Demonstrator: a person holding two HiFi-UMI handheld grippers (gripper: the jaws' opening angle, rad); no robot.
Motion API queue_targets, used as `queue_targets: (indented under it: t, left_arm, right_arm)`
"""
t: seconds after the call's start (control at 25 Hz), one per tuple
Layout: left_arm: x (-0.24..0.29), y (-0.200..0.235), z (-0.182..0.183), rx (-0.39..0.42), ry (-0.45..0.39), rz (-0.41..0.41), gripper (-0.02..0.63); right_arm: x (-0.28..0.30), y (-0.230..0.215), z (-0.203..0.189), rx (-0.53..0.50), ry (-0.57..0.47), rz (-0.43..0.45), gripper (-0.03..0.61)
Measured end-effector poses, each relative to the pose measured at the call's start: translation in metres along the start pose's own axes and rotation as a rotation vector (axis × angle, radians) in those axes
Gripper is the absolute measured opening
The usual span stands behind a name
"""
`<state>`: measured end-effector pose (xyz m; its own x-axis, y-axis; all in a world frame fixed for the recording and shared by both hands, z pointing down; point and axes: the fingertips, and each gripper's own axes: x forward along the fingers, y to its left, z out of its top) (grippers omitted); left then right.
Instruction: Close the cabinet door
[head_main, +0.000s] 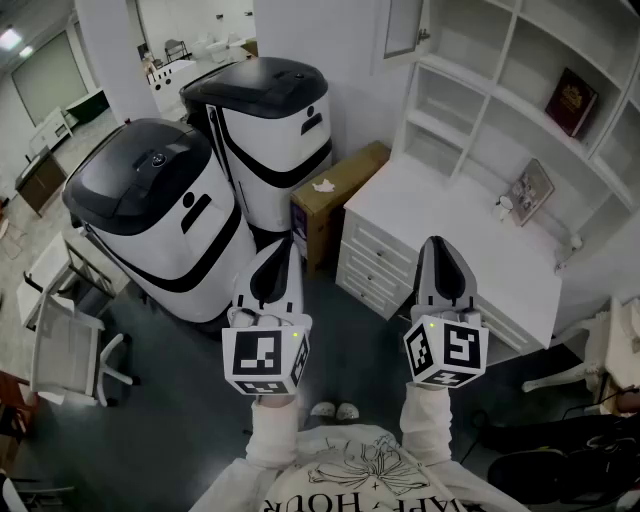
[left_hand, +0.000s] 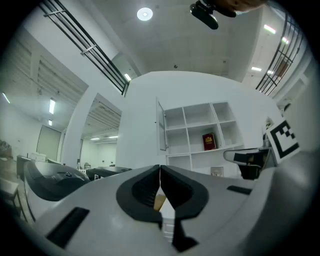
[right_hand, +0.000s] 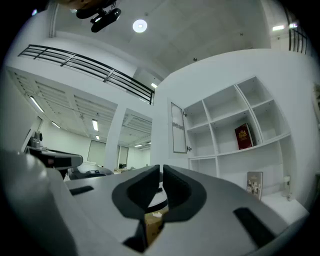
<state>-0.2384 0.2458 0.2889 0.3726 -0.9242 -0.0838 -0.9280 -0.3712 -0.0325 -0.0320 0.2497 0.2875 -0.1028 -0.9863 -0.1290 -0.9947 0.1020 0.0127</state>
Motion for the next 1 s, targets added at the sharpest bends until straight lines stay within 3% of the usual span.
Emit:
queue_targets:
  t: [1.0]
  left_arm:
    - [0.002,0.028,-0.022,-0.017,0.026,-0.026,0.005]
  right_arm:
    - [0.006,0.016,-0.019,0.039,0.019,-0.058,0.021]
